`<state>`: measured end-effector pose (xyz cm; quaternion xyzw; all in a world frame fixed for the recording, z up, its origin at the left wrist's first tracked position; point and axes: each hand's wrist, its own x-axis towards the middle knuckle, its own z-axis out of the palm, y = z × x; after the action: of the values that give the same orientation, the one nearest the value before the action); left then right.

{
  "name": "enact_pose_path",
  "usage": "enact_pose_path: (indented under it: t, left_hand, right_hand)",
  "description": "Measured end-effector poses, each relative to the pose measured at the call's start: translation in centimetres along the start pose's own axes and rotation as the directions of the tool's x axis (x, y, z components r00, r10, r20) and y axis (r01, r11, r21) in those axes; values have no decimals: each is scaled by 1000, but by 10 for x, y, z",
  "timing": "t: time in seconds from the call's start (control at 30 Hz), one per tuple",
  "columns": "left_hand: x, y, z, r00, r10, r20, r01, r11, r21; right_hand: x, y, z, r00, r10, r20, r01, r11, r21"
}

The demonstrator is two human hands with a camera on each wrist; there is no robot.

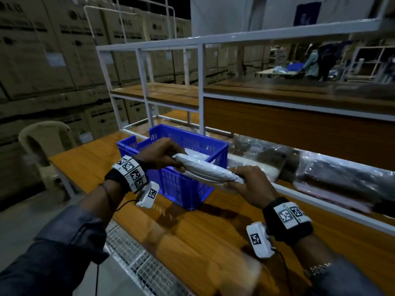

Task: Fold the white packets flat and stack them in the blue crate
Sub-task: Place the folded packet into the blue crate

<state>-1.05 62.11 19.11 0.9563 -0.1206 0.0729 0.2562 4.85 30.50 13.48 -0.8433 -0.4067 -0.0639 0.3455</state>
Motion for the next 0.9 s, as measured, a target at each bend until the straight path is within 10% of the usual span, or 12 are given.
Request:
enact_pose_path:
  t: [0.43, 0.9]
  left_hand:
    - [130, -215, -100, 960, 178, 215, -201, 975, 92]
    - [236, -295, -32, 743, 185, 643, -361, 920, 152]
  right_hand:
    - [210, 3, 69, 991, 123, -43, -124, 992, -17]
    - [266, 48, 117, 812, 528, 249, -399, 813, -424]
